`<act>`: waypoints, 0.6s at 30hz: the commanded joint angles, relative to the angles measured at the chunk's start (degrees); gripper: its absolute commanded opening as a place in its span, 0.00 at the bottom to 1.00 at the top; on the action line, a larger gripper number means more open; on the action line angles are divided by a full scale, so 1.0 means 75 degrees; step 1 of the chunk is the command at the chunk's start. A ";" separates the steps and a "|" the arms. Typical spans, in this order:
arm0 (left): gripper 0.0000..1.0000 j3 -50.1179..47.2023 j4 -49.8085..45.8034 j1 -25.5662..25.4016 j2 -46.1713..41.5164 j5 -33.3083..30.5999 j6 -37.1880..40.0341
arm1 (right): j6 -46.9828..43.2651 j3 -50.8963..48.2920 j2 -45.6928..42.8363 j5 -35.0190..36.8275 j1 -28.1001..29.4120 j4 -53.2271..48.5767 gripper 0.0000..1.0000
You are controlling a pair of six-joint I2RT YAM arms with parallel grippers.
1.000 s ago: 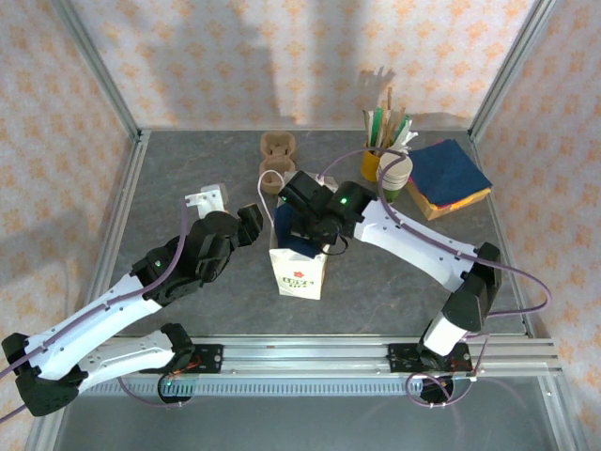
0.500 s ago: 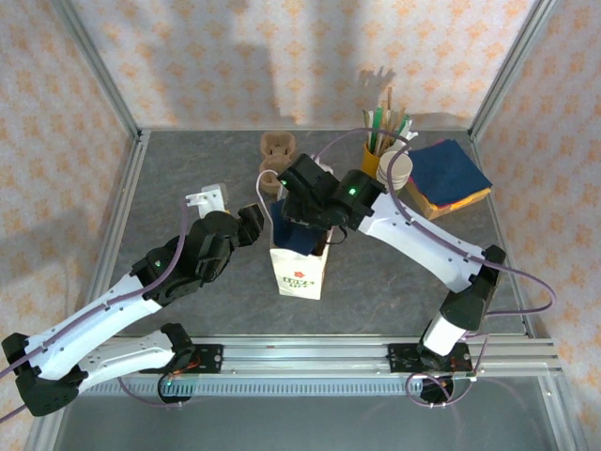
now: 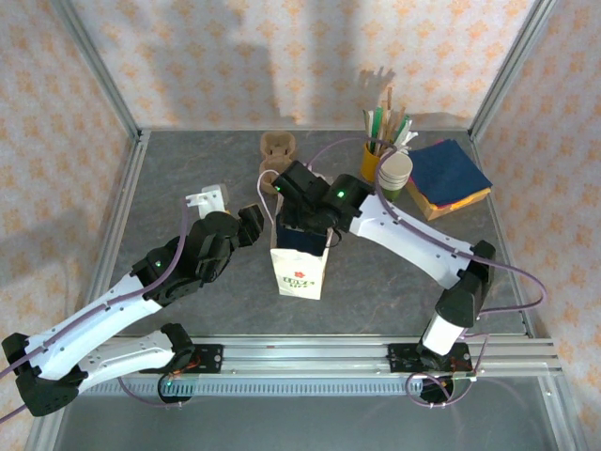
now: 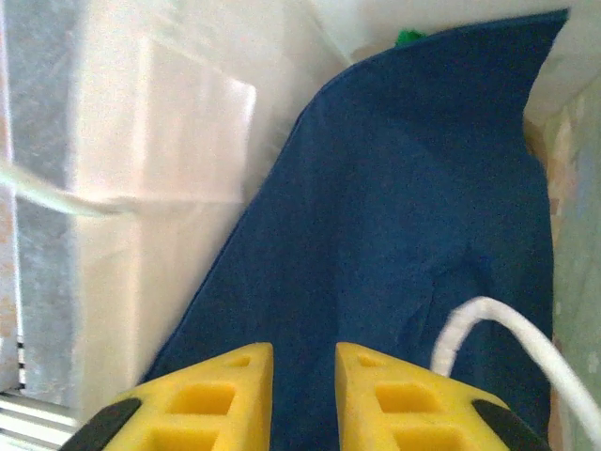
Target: Pack the takeout coffee
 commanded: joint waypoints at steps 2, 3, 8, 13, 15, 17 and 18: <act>0.71 -0.0118 0.0089 0.0069 -0.0100 -0.0065 0.0005 | -0.0021 -0.0157 0.0064 -0.0039 0.0044 0.0128 0.23; 0.71 -0.0103 0.0086 0.0065 -0.0100 -0.0058 -0.0006 | -0.0022 -0.0154 0.0075 -0.0039 0.0040 0.0119 0.23; 0.71 -0.0088 0.0092 0.0061 -0.0100 -0.0061 -0.0018 | -0.0176 0.0341 0.0026 0.0045 0.0041 0.0011 0.23; 0.71 -0.0027 0.0075 0.0061 -0.0088 -0.0079 -0.0019 | -0.0663 0.1174 -0.0250 0.0301 -0.0218 -0.0085 0.29; 0.71 0.0001 0.0055 0.0063 -0.0099 -0.0107 -0.0018 | -0.0786 0.1277 -0.0490 0.0301 -0.0539 -0.0011 0.34; 0.71 0.0011 0.0049 0.0067 -0.0123 -0.0135 -0.0018 | -0.1006 0.1274 -0.0791 0.0289 -0.0914 0.0214 0.37; 0.71 0.0018 0.0051 0.0067 -0.0129 -0.0161 -0.0007 | -0.1160 0.1256 -0.0990 0.0339 -0.1122 0.0358 0.39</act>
